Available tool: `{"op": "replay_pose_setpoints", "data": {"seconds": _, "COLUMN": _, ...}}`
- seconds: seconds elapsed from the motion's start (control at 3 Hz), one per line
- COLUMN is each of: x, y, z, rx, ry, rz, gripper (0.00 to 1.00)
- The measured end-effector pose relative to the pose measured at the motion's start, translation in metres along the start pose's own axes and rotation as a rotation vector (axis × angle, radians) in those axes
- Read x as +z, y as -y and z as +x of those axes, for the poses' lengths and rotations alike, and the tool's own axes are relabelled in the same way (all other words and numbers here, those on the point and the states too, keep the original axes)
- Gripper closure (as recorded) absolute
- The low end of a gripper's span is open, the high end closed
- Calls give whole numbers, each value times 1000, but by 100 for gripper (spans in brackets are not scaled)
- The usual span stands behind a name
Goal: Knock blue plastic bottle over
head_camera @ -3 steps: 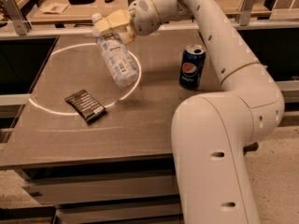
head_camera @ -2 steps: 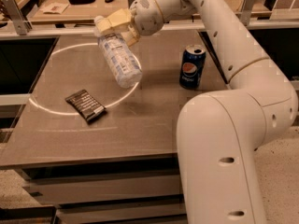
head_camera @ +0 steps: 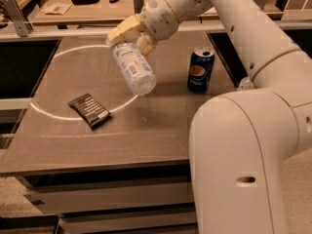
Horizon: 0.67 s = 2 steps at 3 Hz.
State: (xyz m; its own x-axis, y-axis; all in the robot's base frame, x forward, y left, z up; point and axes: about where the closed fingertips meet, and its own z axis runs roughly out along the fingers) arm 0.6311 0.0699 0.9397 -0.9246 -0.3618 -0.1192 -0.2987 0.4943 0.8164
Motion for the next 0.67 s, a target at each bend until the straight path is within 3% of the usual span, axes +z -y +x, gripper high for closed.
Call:
{"op": "replay_pose_setpoints", "data": {"seconds": 0.33, "x": 0, "y": 8, "z": -9, "rx": 70, "ry": -7, "rz": 141, "gripper": 100}}
{"op": "replay_pose_setpoints", "data": {"seconds": 0.67, "x": -4, "y": 13, "z": -29, "rx": 104, "ry": 36, "rz": 295, "gripper": 100}}
